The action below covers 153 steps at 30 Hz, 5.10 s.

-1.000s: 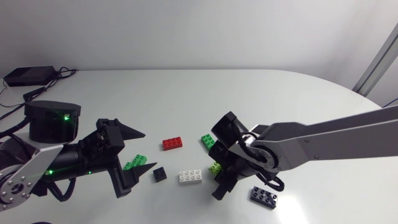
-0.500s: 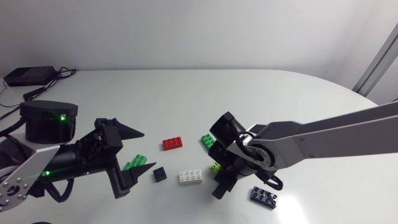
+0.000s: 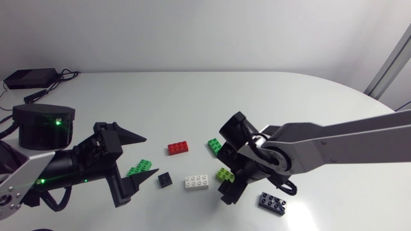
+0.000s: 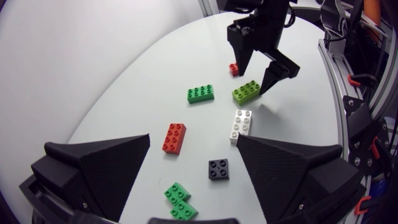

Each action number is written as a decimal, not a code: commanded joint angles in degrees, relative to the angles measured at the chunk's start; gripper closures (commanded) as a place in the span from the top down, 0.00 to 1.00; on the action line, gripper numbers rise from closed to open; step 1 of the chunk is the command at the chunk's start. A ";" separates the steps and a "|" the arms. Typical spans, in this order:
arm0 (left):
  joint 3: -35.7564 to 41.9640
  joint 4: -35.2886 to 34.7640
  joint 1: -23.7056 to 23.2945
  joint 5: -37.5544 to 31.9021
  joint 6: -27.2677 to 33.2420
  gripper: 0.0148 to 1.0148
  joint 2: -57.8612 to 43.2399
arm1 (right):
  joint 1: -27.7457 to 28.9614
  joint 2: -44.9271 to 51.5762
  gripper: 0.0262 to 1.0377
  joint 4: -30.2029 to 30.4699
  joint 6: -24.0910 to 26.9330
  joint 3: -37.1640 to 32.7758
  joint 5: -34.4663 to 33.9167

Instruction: Separate the duplo bricks

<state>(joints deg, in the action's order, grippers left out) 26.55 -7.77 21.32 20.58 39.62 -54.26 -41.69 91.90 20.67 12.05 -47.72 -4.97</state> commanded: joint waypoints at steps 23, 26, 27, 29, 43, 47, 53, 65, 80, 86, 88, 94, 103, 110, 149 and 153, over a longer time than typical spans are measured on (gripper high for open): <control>7.03 -6.56 0.83 -15.92 -4.28 0.97 12.16 | 2.58 -30.11 0.96 0.16 -1.86 -1.85 -17.44; 6.85 -6.64 1.27 -18.47 -5.07 0.97 14.80 | 3.20 -32.66 0.96 1.22 -2.03 -1.76 -18.05; 6.68 -6.73 1.53 -19.35 -5.07 0.97 15.85 | 3.28 -33.36 0.96 2.10 -2.03 -1.67 -18.05; 6.50 -7.35 2.41 -21.55 -5.07 0.97 17.79 | 3.46 -34.42 0.96 3.42 -2.12 -1.32 -18.05; 5.36 -12.01 5.13 -34.55 -4.64 0.97 28.16 | 8.03 -45.40 0.96 9.30 -1.77 1.67 -21.57; 4.92 -12.01 5.40 -37.54 -4.64 0.97 30.44 | 7.59 -48.57 0.96 10.54 -0.54 2.37 -24.73; 5.10 -14.20 6.19 -40.62 -4.99 0.97 33.52 | 9.52 -55.33 0.96 11.15 2.45 6.33 -25.17; 3.95 -16.66 2.67 -45.36 -6.74 0.97 37.82 | 12.86 -70.01 0.96 6.32 7.98 17.49 -27.02; -3.43 -16.40 -9.02 -45.63 -9.64 0.97 49.25 | 20.33 -86.27 0.96 0.78 6.23 26.63 -28.16; -3.96 -15.52 -12.71 -45.54 -8.77 0.97 51.01 | 22.53 -92.42 0.96 -3.70 4.47 31.73 -27.99; -4.92 -14.38 -14.11 -45.54 -8.33 0.97 51.71 | 23.76 -92.34 0.96 -4.49 4.21 31.90 -27.46; -8.70 -10.34 -14.64 -45.54 -5.95 0.97 53.21 | 25.78 -92.42 0.96 -4.67 0.87 34.01 -25.35; -17.05 -0.93 -13.59 -45.01 -1.21 0.97 54.08 | 26.05 -92.42 0.96 -10.03 1.04 37.79 -21.83; -20.04 3.73 -13.50 -44.31 -0.68 0.97 53.38 | 26.66 -92.42 0.96 -15.83 0.95 40.87 -19.99; -23.91 0.74 -17.28 -39.04 -0.86 0.97 55.05 | 28.33 -92.25 0.96 -24.27 -4.41 47.99 -19.46; -25.84 9.88 -17.19 -38.95 -5.43 0.97 55.14 | 31.06 -92.25 0.96 -24.27 -8.63 47.99 -19.37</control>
<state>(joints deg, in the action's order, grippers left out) 2.70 -1.54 3.81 -18.04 36.75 -0.21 -11.77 0.14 -4.64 6.72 -2.09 -24.18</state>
